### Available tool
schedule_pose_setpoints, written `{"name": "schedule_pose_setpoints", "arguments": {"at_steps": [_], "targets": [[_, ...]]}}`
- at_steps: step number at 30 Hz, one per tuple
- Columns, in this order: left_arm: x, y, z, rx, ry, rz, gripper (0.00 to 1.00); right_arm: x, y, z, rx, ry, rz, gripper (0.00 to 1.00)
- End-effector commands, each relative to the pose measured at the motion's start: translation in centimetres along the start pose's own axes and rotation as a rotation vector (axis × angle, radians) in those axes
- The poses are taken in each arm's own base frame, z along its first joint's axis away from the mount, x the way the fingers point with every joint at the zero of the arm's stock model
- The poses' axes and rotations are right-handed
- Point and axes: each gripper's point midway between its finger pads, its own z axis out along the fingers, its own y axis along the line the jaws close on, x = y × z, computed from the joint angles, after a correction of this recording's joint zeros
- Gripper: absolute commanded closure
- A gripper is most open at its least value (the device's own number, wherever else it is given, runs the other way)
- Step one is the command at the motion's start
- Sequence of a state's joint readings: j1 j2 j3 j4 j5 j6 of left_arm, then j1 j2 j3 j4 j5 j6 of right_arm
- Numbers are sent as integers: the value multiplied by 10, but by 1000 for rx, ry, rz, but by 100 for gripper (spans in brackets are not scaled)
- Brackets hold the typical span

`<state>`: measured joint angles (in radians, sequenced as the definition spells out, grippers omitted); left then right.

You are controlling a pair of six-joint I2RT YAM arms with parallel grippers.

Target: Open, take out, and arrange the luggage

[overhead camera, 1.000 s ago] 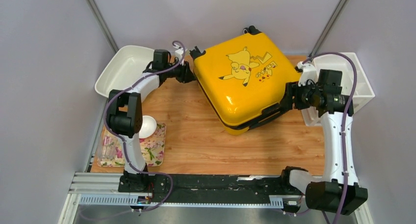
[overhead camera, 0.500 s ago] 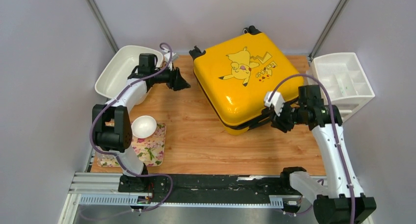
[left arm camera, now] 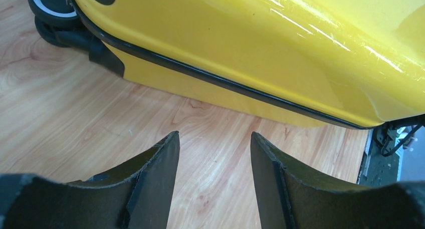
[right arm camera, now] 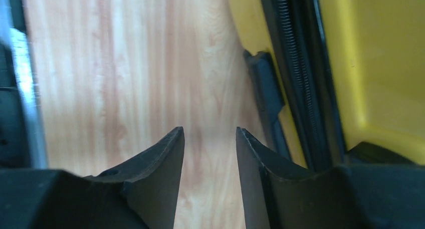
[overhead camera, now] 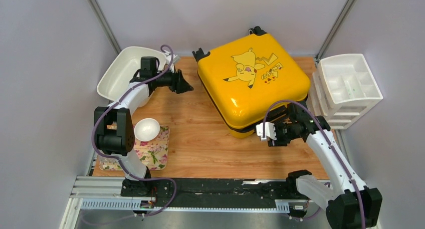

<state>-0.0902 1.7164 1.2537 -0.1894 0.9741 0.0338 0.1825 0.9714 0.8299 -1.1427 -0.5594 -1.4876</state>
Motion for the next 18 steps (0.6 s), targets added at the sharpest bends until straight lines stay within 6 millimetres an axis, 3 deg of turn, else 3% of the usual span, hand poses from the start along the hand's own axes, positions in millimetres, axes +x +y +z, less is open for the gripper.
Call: {"name": "schedule_pose_setpoints", "arguments": {"at_steps": [1,6,11,18], "targets": [[-21,-14,-11,9,-59,72,37,-1,-54,4,186,17,-139,52],[-13,-12,-14,3,-57,68,37,8,-54,9,215,52,-147,46],[-13,-10,-14,2,-58,64,36,23,-70,16,281,115,-153,42],[-16,-3,-19,-19,-74,51,36,31,-66,42,185,129,-161,45]]}}
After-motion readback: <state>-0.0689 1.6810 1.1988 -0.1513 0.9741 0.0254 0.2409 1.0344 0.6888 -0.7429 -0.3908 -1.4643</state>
